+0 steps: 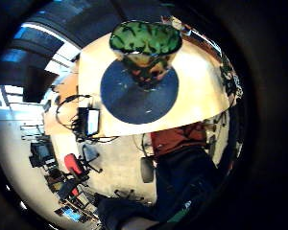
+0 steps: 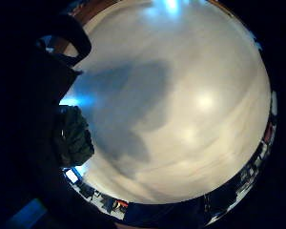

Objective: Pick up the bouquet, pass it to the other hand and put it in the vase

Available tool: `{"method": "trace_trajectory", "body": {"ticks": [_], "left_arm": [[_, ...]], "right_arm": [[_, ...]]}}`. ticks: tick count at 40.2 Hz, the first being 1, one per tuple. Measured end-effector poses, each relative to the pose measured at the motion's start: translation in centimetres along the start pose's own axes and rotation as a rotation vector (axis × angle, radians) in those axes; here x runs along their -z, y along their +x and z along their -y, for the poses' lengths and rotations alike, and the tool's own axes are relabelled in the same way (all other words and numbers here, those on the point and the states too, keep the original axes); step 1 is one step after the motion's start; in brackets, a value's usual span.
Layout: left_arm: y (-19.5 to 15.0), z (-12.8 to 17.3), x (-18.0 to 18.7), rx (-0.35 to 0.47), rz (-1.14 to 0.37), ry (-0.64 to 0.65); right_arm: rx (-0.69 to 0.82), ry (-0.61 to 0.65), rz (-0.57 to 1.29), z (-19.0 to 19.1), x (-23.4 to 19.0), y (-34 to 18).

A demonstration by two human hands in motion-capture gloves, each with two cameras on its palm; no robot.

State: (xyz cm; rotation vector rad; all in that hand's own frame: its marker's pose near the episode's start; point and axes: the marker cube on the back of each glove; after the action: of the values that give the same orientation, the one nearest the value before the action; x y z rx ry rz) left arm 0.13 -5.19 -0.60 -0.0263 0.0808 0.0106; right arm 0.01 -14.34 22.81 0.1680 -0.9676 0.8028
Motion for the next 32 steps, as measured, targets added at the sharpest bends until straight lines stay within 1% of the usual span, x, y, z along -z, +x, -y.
{"method": "trace_trajectory", "body": {"ticks": [6, 9, 13, 15, 17, 20, 26, 32], "left_arm": [[3.9, 3.2, 2.5, -0.062, -0.269, -0.04], [5.1, 4.2, 2.9, -0.082, -0.345, -0.055], [6.2, 5.2, 3.0, -0.114, -0.438, -0.111], [6.7, 5.6, 3.0, -0.127, -0.501, -0.146], [7.1, 6.0, 3.0, -0.132, -0.559, -0.17], [7.5, 6.6, 3.0, -0.138, -0.642, -0.19], [8.6, 7.4, 3.2, -0.132, -0.765, -0.19], [10.6, 8.8, 3.7, -0.14, -0.988, -0.206]], "right_arm": [[0.179, -0.036, 0.196, -2.3, 1.9, -4.7], [0.27, -0.053, 0.277, -3.4, 2.9, -6.7], [0.374, 0.003, 0.335, -1.8, 2.8, -7.9], [0.375, -0.06, 0.389, -1.5, 2.5, -8.5], [0.354, -0.134, 0.43, -2.2, 2.6, -9.2], [0.374, -0.194, 0.492, -3.5, 3.2, -10.7], [0.403, -0.254, 0.556, -4.9, 3.5, -12.6], [0.447, -0.3, 0.585, -7.0, 3.5, -14.8]]}}
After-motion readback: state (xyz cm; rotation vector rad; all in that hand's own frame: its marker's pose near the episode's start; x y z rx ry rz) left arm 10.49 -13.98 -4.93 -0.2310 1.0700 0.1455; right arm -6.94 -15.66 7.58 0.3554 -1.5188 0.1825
